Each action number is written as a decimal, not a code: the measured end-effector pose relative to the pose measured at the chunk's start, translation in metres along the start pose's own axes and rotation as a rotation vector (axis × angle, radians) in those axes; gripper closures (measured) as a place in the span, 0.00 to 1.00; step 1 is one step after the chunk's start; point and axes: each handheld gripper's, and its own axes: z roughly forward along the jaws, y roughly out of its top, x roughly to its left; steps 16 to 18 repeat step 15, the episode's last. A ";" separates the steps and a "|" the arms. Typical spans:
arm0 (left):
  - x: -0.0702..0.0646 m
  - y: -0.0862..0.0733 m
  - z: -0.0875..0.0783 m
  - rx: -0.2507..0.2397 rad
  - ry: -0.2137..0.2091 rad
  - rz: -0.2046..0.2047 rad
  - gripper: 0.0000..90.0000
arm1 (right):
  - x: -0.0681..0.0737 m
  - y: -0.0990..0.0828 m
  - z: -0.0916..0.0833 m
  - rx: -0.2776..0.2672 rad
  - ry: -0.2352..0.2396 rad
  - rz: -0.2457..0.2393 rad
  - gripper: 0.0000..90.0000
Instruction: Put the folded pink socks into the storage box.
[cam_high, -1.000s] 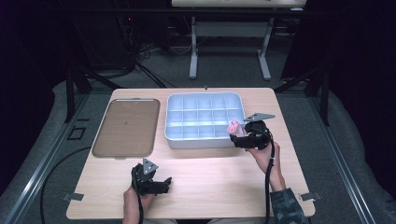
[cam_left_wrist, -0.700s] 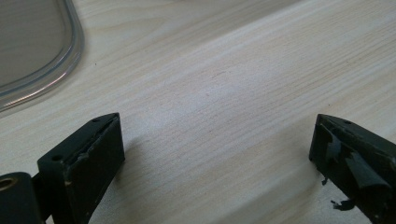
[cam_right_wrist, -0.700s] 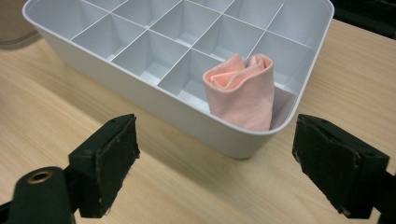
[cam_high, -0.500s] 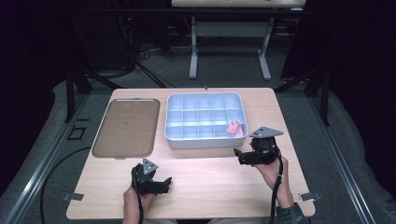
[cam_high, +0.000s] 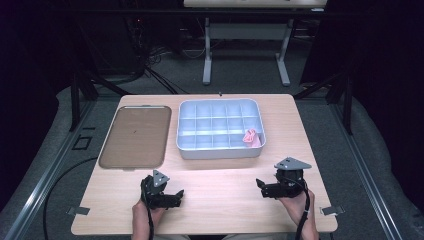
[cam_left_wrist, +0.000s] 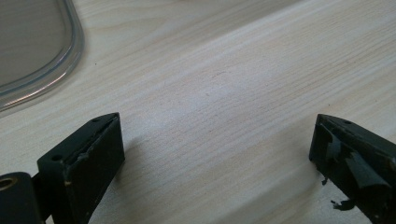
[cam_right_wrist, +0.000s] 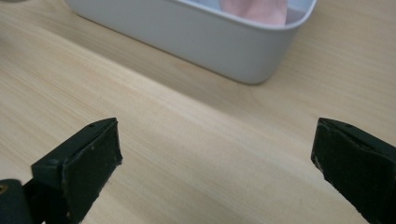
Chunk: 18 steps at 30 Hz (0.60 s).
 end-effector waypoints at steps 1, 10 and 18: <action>0.000 0.000 0.000 0.000 0.000 0.000 0.03 | 0.000 -0.004 0.002 0.000 -0.002 0.015 0.00; 0.000 0.000 0.000 0.000 0.000 0.000 0.03 | -0.006 -0.044 0.024 0.056 -0.004 0.059 0.00; 0.000 0.000 0.000 0.001 0.001 0.000 0.03 | -0.006 -0.053 0.031 0.071 -0.009 0.069 0.00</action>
